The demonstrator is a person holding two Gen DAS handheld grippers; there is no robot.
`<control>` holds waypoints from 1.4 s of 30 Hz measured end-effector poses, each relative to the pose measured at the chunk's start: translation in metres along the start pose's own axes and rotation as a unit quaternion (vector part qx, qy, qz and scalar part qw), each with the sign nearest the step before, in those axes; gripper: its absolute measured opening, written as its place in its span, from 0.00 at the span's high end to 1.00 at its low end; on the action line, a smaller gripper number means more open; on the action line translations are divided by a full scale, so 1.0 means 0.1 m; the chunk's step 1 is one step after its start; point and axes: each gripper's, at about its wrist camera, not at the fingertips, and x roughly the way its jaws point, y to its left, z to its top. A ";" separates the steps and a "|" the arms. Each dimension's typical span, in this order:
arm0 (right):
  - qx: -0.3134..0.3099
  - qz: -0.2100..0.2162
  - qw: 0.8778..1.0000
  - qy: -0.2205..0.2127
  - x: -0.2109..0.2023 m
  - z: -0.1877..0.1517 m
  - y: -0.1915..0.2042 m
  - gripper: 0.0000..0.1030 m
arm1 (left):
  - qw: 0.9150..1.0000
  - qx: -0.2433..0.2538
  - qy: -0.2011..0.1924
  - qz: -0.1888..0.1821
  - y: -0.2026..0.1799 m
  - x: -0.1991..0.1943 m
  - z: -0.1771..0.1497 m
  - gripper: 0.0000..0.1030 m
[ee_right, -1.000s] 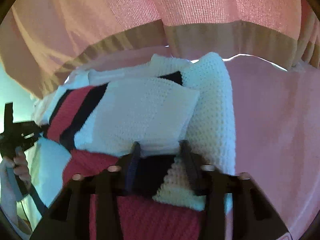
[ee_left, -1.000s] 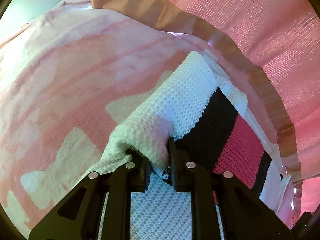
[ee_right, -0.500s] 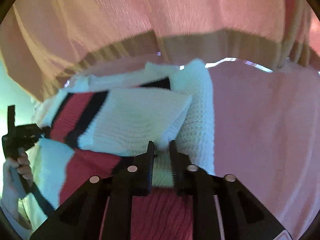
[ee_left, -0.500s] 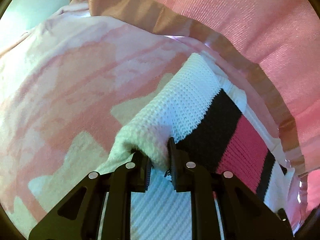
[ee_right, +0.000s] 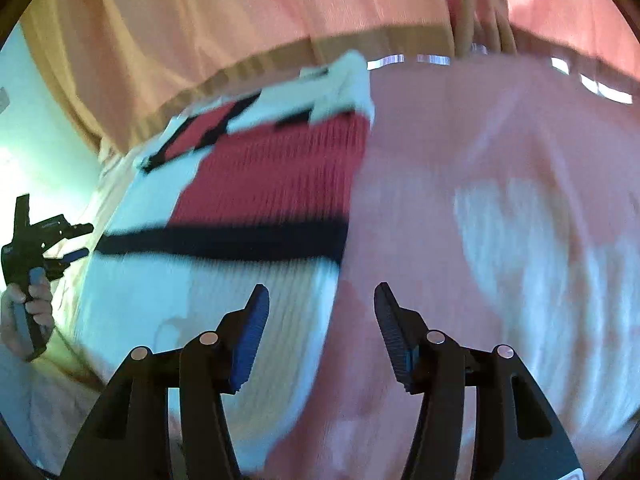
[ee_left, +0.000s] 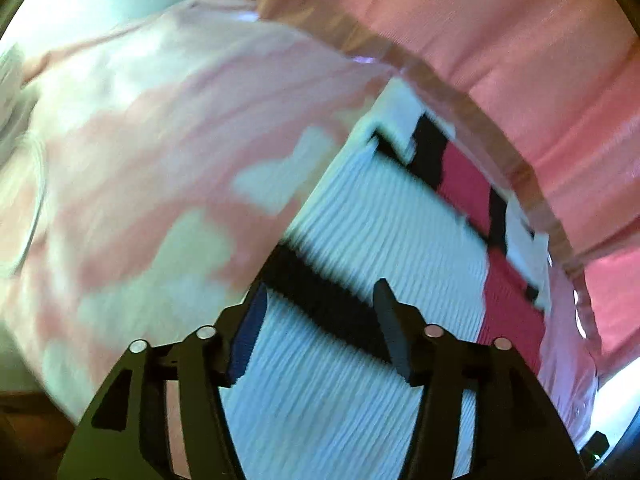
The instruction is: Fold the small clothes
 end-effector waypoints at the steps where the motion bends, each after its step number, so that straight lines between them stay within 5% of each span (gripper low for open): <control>1: 0.016 0.011 1.000 0.012 -0.01 -0.14 -0.04 0.47 | 1.000 -0.002 0.002 0.004 0.06 -0.02 -0.09 0.46; 6: 0.041 0.064 0.997 0.021 -0.01 -0.41 -0.05 0.44 | 1.000 0.001 0.018 0.012 0.25 -0.04 -0.47 0.41; 14: 0.016 0.107 0.994 0.014 0.04 -0.46 0.15 0.38 | 0.999 0.044 0.012 0.000 0.18 -0.07 -0.58 0.38; 17: 0.024 0.143 0.989 0.015 0.14 -0.45 0.18 0.42 | 0.998 0.037 0.028 -0.049 0.16 -0.03 -0.57 0.59; 18: 0.021 0.141 0.990 0.009 0.15 -0.44 0.19 0.53 | 0.997 0.041 0.037 -0.054 0.14 0.02 -0.56 0.78; 19: 0.016 0.137 0.990 0.017 0.20 -0.42 0.20 0.95 | 0.997 0.044 0.038 -0.053 0.12 0.04 -0.56 0.84; 23: 0.059 0.135 0.989 0.003 0.05 -0.37 0.02 0.94 | 0.997 0.073 0.019 -0.030 -0.03 -0.11 -0.59 0.90; 32: 0.026 0.063 0.997 -0.045 -1.04 -0.47 -0.27 0.94 | 0.992 0.089 0.024 -0.081 -0.16 -0.83 -1.20 0.95; 37: 0.034 0.038 0.999 -0.001 -1.11 -0.84 -0.41 0.94 | 0.990 0.127 0.044 -0.050 -0.20 -0.90 -1.68 0.94; 42: 0.032 0.043 0.998 0.040 -0.91 -0.84 -0.37 0.93 | 0.988 0.139 0.070 -0.006 -0.20 -0.62 -1.81 0.90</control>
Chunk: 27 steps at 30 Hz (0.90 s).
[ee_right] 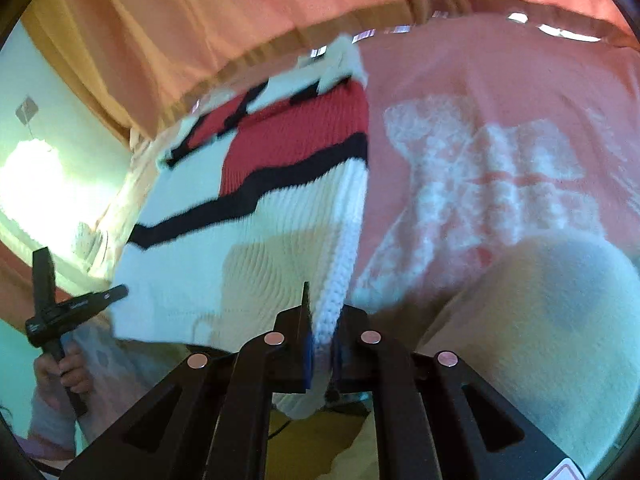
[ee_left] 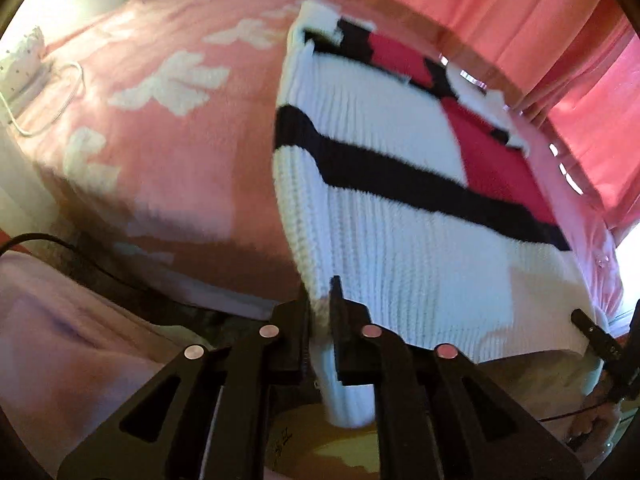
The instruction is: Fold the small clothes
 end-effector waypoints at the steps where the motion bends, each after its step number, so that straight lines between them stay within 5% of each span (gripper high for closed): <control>1: 0.006 -0.005 1.000 0.005 0.05 0.01 0.00 0.93 | 1.000 -0.008 0.006 0.009 0.02 0.07 0.01 0.88; 3: 0.003 -0.003 1.000 0.019 0.12 0.03 0.04 0.93 | 1.000 -0.014 0.017 0.014 0.04 0.15 0.03 0.81; 7: -0.001 -0.008 0.999 0.044 0.26 0.06 0.09 0.90 | 0.999 -0.026 0.016 0.029 0.09 0.25 0.02 0.46; 15: -0.009 -0.018 0.997 0.074 0.39 0.03 0.11 0.87 | 0.998 -0.043 0.016 0.034 0.16 0.33 0.01 0.29; 17: -0.009 -0.018 0.997 0.077 0.41 0.04 0.12 0.88 | 0.999 -0.047 0.021 0.012 0.17 0.31 0.00 0.39; 21: -0.006 -0.002 0.998 0.055 0.35 0.02 0.13 0.93 | 0.998 -0.043 0.037 -0.034 0.14 0.31 -0.04 0.96; 27: 0.000 0.031 1.000 0.002 -0.19 -0.08 0.09 0.94 | 0.996 -0.033 0.011 -0.080 0.06 -0.21 -0.11 0.98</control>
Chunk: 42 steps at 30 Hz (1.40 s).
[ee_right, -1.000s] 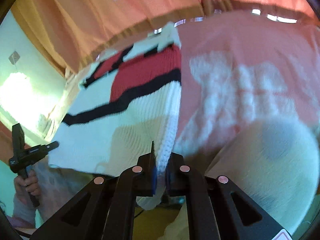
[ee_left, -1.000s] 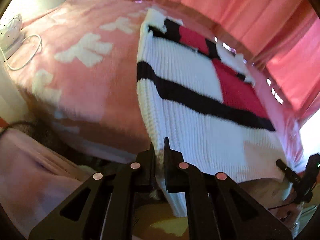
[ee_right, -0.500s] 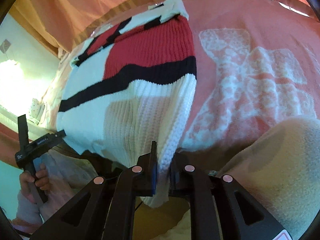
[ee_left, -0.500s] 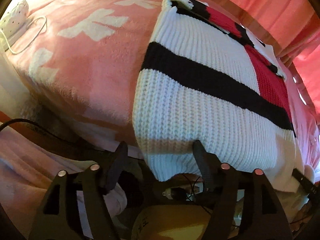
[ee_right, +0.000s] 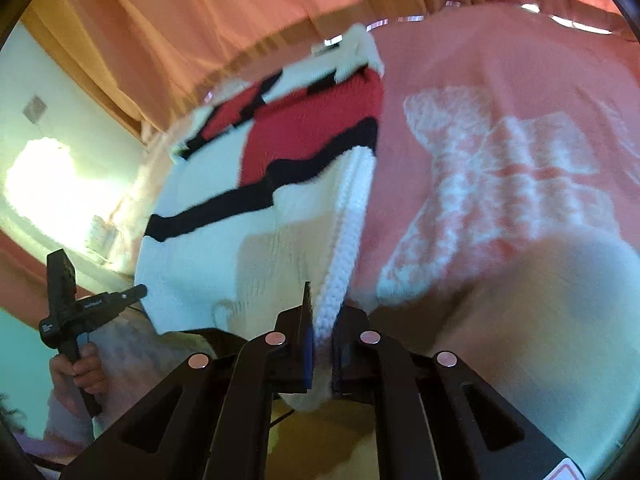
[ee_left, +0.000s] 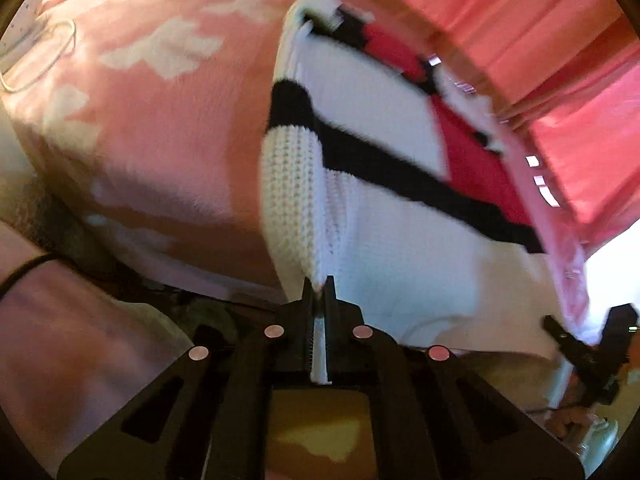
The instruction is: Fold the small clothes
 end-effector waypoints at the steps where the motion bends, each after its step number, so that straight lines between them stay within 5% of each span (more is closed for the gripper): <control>1: -0.002 0.007 1.000 -0.009 -0.15 -0.05 0.00 0.94 | 1.000 0.007 -0.011 -0.010 -0.06 -0.18 -0.04 0.98; 9: -0.067 0.020 0.996 -0.055 -1.11 -0.33 0.24 0.94 | 0.990 0.040 -0.103 -0.090 -0.37 -1.43 -0.19 0.98; 14: -0.066 0.066 0.987 -0.128 -1.35 0.23 0.33 0.94 | 0.984 0.054 -0.151 -0.083 -0.63 -1.59 0.37 0.97; 18: -0.024 0.095 0.981 -0.166 -0.97 1.22 0.11 0.94 | 0.980 0.078 -0.181 -0.027 -0.95 -1.24 1.19 0.97; 22: 0.051 0.097 0.986 -0.126 -0.12 1.98 -0.25 0.93 | 0.982 0.070 -0.164 0.063 -1.03 -0.35 2.07 0.96; 26: 0.114 0.047 0.990 -0.064 0.78 2.41 -0.57 0.86 | 0.984 0.049 -0.107 0.133 -0.89 0.61 2.55 0.93; 28: 0.113 0.023 0.991 -0.072 0.91 2.51 -0.65 0.86 | 0.979 0.042 -0.117 0.160 -0.79 0.81 2.64 0.91; 29: 0.106 0.028 0.990 -0.090 0.90 2.55 -0.66 0.81 | 0.979 0.040 -0.130 0.154 -0.74 0.80 2.66 0.88; 31: 0.092 0.022 0.988 -0.122 0.78 2.55 -0.66 0.56 | 0.979 0.039 -0.156 0.125 -0.63 0.72 2.68 0.49; 32: 0.085 0.016 0.987 -0.135 0.71 2.53 -0.64 0.47 | 0.979 0.038 -0.169 0.105 -0.56 0.64 2.65 0.43; 35: 0.049 0.001 0.990 -0.132 0.63 2.46 -0.56 0.47 | 0.983 0.070 -0.164 0.047 -0.60 0.49 2.61 0.33; 37: 0.022 -0.018 0.993 -0.119 0.64 2.44 -0.50 0.42 | 0.979 0.115 -0.158 0.051 -0.67 0.49 2.54 0.16; 42: 0.008 -0.064 0.996 -0.062 0.97 2.46 -0.44 0.41 | 0.977 0.175 -0.101 0.068 -0.86 0.88 2.45 0.16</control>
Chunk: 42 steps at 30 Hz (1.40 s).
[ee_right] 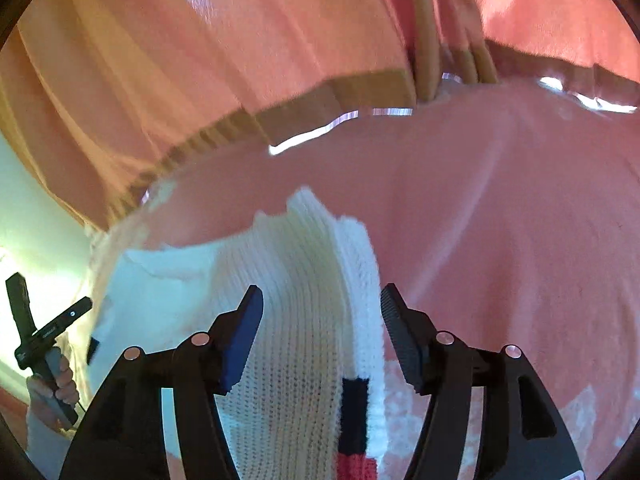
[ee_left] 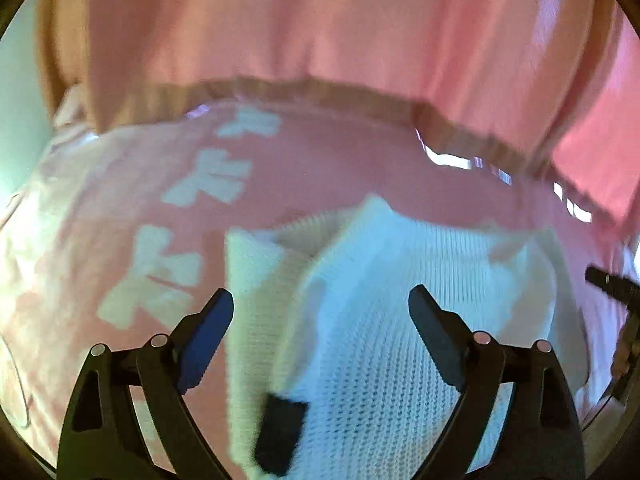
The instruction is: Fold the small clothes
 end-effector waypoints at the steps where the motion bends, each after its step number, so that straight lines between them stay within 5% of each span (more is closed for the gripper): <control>1: -0.005 -0.004 1.000 0.007 0.06 -0.02 0.03 0.41 | 1.000 0.012 0.003 0.001 -0.08 0.08 0.02 0.16; 2: -0.011 -0.010 1.000 0.011 0.11 -0.03 0.05 0.41 | 1.000 0.022 0.006 0.010 -0.14 0.14 0.02 0.19; 5: -0.025 -0.028 0.999 0.021 0.23 -0.02 0.06 0.41 | 0.997 0.052 0.050 0.023 -0.25 0.43 0.03 0.87; 6: -0.026 -0.032 0.999 0.024 0.28 -0.01 0.06 0.47 | 0.996 0.044 0.064 0.033 -0.23 0.50 0.03 0.94; 7: -0.028 -0.035 0.999 0.028 0.33 0.01 0.06 0.59 | 0.997 0.029 0.053 0.042 -0.18 0.47 0.06 0.94; 8: -0.028 -0.031 0.999 0.023 0.32 0.03 0.06 0.86 | 0.998 0.018 0.035 0.050 -0.13 0.39 0.11 0.94; 10: -0.021 -0.011 1.000 0.000 0.23 0.06 0.07 0.88 | 0.998 -0.019 0.007 0.059 0.07 0.23 0.23 0.94; 12: -0.016 -0.011 1.000 -0.012 0.19 0.07 0.05 0.77 | 0.994 -0.055 0.033 0.094 0.33 0.34 0.23 0.94; 14: -0.007 -0.014 1.000 -0.008 0.22 0.07 0.07 0.72 | 0.991 -0.082 0.066 0.087 0.47 0.47 0.17 0.93; 16: -0.018 0.014 1.000 -0.013 0.17 0.05 0.19 0.70 | 0.992 -0.102 0.043 0.059 0.46 0.32 0.19 0.89; 17: -0.036 0.027 0.999 -0.017 0.14 0.04 0.30 0.58 | 0.994 -0.094 0.025 0.046 0.40 0.20 0.23 0.88; 18: -0.057 0.032 0.998 -0.024 0.13 0.02 0.41 0.44 | 0.996 -0.080 0.004 0.044 0.32 0.07 0.28 0.74; 19: -0.086 0.029 0.995 -0.032 0.12 -0.02 0.56 0.41 | 0.996 -0.071 -0.015 0.047 0.25 -0.04 0.31 0.52; 21: -0.137 0.009 0.990 -0.034 0.18 -0.07 0.79 0.41 | 0.996 -0.068 -0.042 0.044 0.16 -0.16 0.34 0.28; 22: -0.157 -0.017 0.987 -0.037 0.22 -0.08 0.87 0.41 | 0.996 -0.066 -0.052 0.033 0.10 -0.21 0.34 0.26; 26: -0.137 -0.093 0.985 -0.039 0.32 0.02 0.72 0.41 | 0.999 -0.021 -0.026 0.041 -0.08 -0.03 0.31 0.26; 30: -0.087 -0.090 0.992 0.012 0.49 0.08 0.40 0.41 | 0.996 0.010 0.025 0.083 -0.15 0.37 0.21 0.29; 32: -0.097 -0.076 0.992 0.022 0.57 0.09 0.42 0.41 | 0.993 0.010 0.042 0.111 -0.12 0.51 0.18 0.43; 33: -0.106 -0.075 0.991 0.022 0.61 0.09 0.45 0.42 | 0.993 0.003 0.052 0.107 -0.09 0.57 0.18 0.59; 34: -0.117 -0.073 0.990 0.022 0.66 0.10 0.49 0.49 | 0.993 -0.010 0.062 0.103 -0.04 0.63 0.20 0.75; 35: -0.122 -0.068 0.990 0.024 0.71 0.10 0.50 0.81 | 0.993 -0.017 0.062 0.103 -0.01 0.65 0.20 0.80; 36: -0.121 -0.059 0.990 0.031 0.76 0.13 0.50 0.93 | 0.993 -0.026 0.060 0.099 0.02 0.66 0.23 0.89; 41: -0.067 -0.021 0.996 -0.054 0.28 0.32 0.36 0.93 | 0.995 -0.044 0.024 0.090 0.04 0.51 0.43 0.90; 42: -0.047 -0.035 0.997 -0.045 0.33 0.34 0.22 0.93 | 0.993 -0.046 0.032 0.100 0.06 0.58 0.44 0.90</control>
